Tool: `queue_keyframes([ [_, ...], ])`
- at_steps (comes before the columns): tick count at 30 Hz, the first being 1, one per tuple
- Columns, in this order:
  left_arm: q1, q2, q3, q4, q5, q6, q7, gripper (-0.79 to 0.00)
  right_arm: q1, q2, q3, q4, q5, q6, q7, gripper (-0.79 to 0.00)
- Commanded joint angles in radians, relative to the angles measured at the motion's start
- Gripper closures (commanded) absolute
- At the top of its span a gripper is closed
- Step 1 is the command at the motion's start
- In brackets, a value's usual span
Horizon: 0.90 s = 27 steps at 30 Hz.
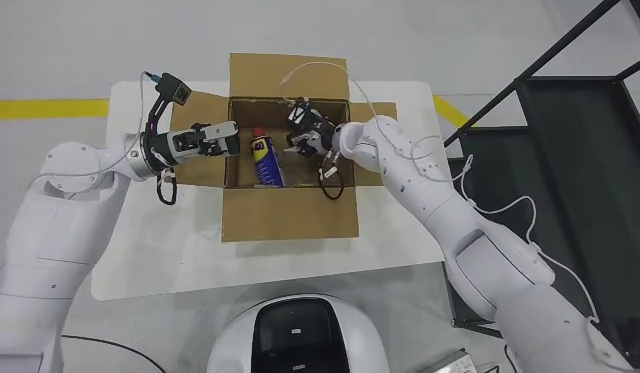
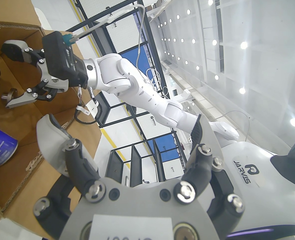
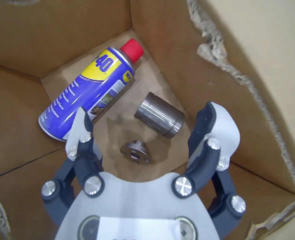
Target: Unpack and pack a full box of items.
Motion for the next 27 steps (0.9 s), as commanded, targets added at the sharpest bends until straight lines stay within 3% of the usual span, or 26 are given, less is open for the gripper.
queue_keyframes([
  [1, 0.000, 0.000, 0.000, 0.000, 0.000, 0.000, 0.000, -0.785, -0.020, 0.017, 0.038, -0.045, 0.015, -0.025, -0.026, -0.785],
  [8, 0.013, 0.002, -0.005, -0.010, 0.020, 0.021, 0.023, -0.785, -0.166, 0.101, 0.223, -0.311, 0.078, -0.131, 0.026, -0.785],
  [15, 0.020, 0.020, -0.075, 0.042, 0.054, 0.039, -0.017, -0.785, -0.376, 0.172, 0.427, -0.588, 0.296, -0.211, 0.235, -0.785],
  [21, 0.050, 0.039, -0.155, 0.100, 0.071, 0.025, -0.019, -0.785, -0.512, 0.218, 0.565, -0.736, 0.557, -0.183, 0.483, -0.785],
  [24, 0.067, 0.043, -0.176, 0.123, 0.071, 0.008, -0.006, -0.785, -0.562, 0.235, 0.629, -0.766, 0.702, -0.157, 0.552, -0.785],
  [27, 0.080, 0.044, -0.191, 0.148, 0.065, -0.013, 0.031, -0.785, -0.568, 0.239, 0.642, -0.773, 0.704, -0.150, 0.570, -0.785],
])
